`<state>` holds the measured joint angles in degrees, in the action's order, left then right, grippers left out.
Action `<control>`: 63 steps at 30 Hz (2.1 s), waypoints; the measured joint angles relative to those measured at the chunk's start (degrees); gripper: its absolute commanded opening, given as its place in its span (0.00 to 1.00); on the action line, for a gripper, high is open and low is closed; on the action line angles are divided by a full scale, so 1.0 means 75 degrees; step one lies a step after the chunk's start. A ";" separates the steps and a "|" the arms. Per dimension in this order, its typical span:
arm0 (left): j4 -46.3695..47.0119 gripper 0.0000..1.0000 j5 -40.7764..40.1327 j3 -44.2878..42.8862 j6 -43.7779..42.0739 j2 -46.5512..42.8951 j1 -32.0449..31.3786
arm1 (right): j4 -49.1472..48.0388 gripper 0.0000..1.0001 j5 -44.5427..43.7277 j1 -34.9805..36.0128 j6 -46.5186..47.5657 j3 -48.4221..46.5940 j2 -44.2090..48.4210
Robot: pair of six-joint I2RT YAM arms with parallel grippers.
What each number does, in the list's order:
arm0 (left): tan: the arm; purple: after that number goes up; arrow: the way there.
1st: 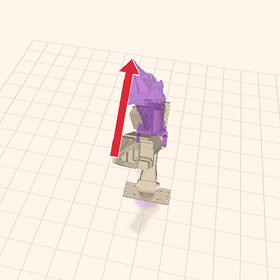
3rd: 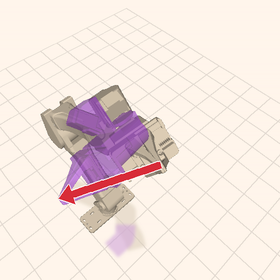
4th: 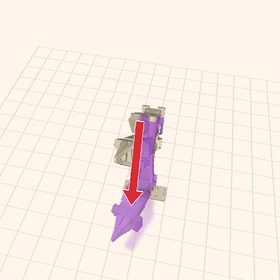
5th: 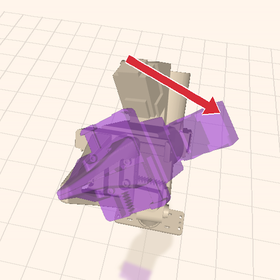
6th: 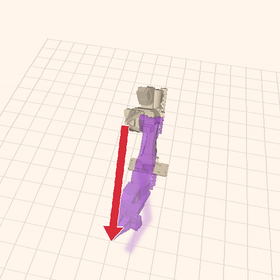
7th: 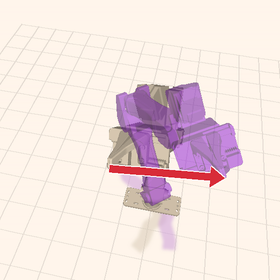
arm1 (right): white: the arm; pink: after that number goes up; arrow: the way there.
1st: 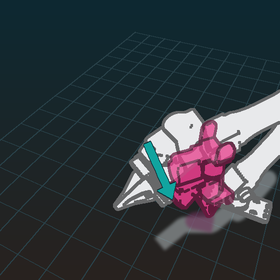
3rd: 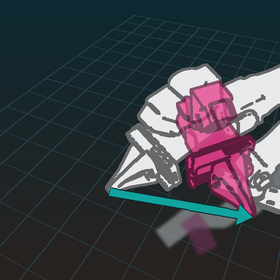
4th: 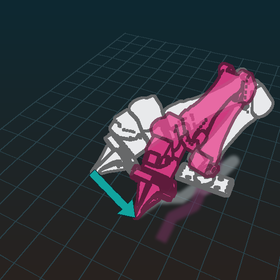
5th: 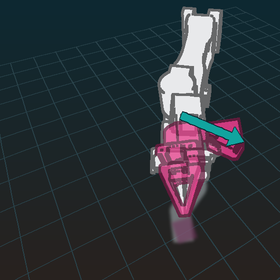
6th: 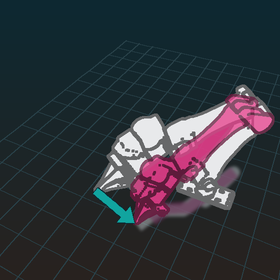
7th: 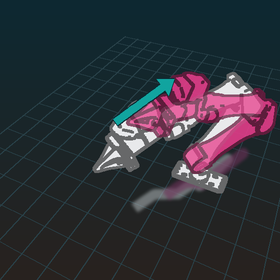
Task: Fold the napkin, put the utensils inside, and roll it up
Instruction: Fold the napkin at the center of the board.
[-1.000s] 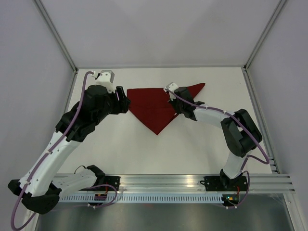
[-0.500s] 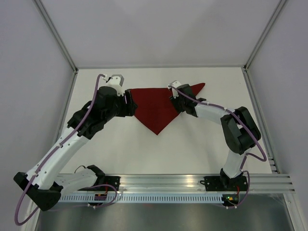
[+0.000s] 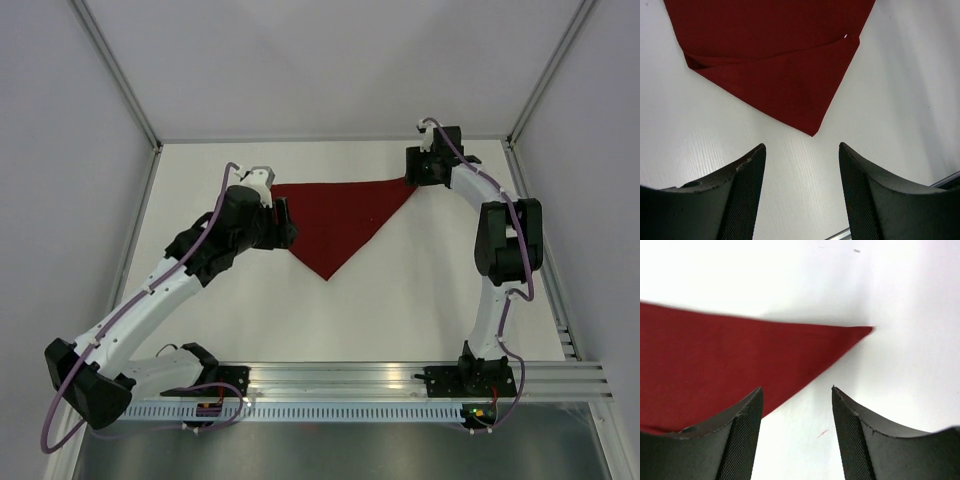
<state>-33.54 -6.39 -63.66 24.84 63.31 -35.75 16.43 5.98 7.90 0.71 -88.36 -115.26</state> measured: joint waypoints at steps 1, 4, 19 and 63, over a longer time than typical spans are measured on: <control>0.0073 0.65 0.0061 0.0076 0.0020 0.0041 0.0000 | 0.0117 0.65 0.0181 -0.0216 -0.0140 -0.0242 -0.0221; 0.0242 0.65 0.0146 0.0306 0.0070 0.0131 0.0000 | 0.0396 0.69 0.0641 -0.0694 -0.0557 -0.0778 -0.0860; 0.0688 0.65 0.0338 0.0714 0.0189 0.0227 0.0000 | 0.0277 0.68 0.2378 -0.1466 -0.2626 -0.1644 -0.2232; 0.0851 0.64 0.0035 0.0909 0.1102 -0.0664 0.0000 | -0.1105 0.11 0.2133 0.2521 0.1568 0.2139 0.1693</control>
<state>-27.16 -6.13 -56.84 33.10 58.33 -35.75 8.14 21.98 26.81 12.47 -72.31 -102.56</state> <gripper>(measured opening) 0.644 0.124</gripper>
